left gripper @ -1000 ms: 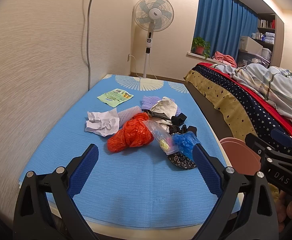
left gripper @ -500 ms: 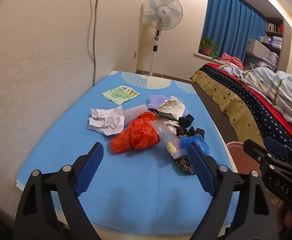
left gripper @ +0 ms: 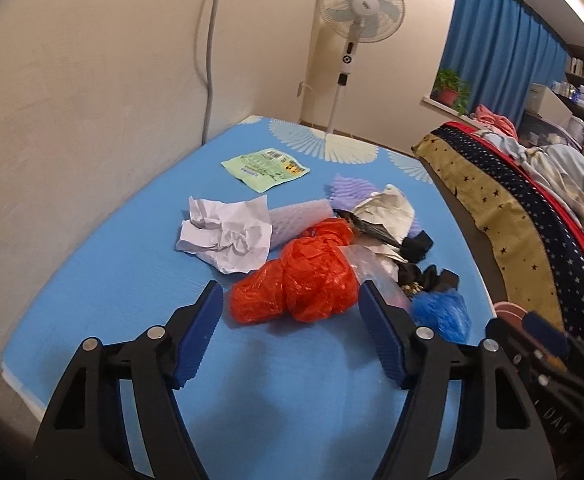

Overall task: Collect trash
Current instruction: 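Grasp the orange plastic bag with the left tool while the right tool grasps the blue plastic bag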

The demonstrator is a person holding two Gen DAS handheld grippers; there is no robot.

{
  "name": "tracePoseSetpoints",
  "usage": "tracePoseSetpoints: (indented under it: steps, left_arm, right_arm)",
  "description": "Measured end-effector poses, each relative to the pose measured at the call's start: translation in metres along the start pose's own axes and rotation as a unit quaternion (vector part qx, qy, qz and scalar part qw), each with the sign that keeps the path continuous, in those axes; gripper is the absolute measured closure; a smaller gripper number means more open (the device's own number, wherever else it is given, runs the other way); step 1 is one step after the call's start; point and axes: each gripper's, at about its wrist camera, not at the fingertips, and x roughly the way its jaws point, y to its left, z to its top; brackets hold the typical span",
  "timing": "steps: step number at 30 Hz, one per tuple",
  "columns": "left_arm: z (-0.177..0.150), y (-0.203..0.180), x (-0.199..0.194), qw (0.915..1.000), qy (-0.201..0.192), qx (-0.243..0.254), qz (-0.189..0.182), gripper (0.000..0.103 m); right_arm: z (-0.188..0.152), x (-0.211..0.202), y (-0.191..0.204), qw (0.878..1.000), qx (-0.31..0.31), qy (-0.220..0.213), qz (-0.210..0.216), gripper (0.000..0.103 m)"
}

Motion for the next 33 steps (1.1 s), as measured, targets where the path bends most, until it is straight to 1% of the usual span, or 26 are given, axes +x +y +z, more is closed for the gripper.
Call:
tracePoseSetpoints:
  steps: [7,9,12,15,17,18,19,20,23,26,29,33]
  left_arm:
    - [0.003,-0.003,0.022,1.0000,0.007,0.002,0.006,0.035]
    - [0.004,-0.004,0.029,0.9999,0.011,-0.001,0.004,0.035]
    - [0.004,-0.006,0.038,0.9998,0.019,-0.002,0.004,0.035]
    - [0.004,-0.007,0.044,0.9997,0.024,-0.004,0.001,0.036]
    - [0.003,-0.007,0.046,0.9995,0.031,-0.004,-0.005,0.043]
    - [0.003,-0.007,0.048,0.9993,0.035,-0.005,-0.008,0.046]
    - [0.002,-0.007,0.048,0.9991,0.039,-0.007,-0.012,0.054]
    - [0.001,-0.006,0.049,0.9989,0.043,-0.009,-0.017,0.057]
    - [0.001,-0.007,0.049,0.9987,0.046,-0.004,-0.021,0.072]
    - [0.003,-0.004,0.046,0.9990,0.041,-0.004,-0.018,0.083]
    - [0.006,-0.001,0.039,0.9992,0.035,-0.006,-0.017,0.089]
    - [0.009,0.001,0.027,0.9996,0.023,-0.008,-0.016,0.094]
  right_arm:
    - [-0.007,0.025,-0.003,0.999,0.016,0.031,0.010,0.037]
    - [-0.008,0.029,-0.003,0.999,0.019,0.037,0.013,0.039]
    - [-0.010,0.034,-0.002,0.999,0.019,0.044,0.014,0.044]
    - [-0.011,0.038,-0.002,0.998,0.016,0.052,0.015,0.055]
    - [-0.012,0.039,-0.003,0.998,0.016,0.057,0.017,0.068]
    - [-0.013,0.040,-0.003,0.998,0.016,0.060,0.020,0.072]
    - [-0.013,0.041,-0.003,0.998,0.016,0.062,0.020,0.080]
    - [-0.012,0.041,-0.003,0.998,0.015,0.063,0.021,0.088]
    - [-0.011,0.040,-0.003,0.998,0.011,0.062,0.023,0.102]
    - [-0.008,0.034,-0.003,0.998,0.009,0.056,0.024,0.103]
    - [-0.003,0.024,-0.001,0.999,0.004,0.041,0.024,0.103]
    - [0.003,0.008,-0.001,1.000,0.001,0.019,0.024,0.103]
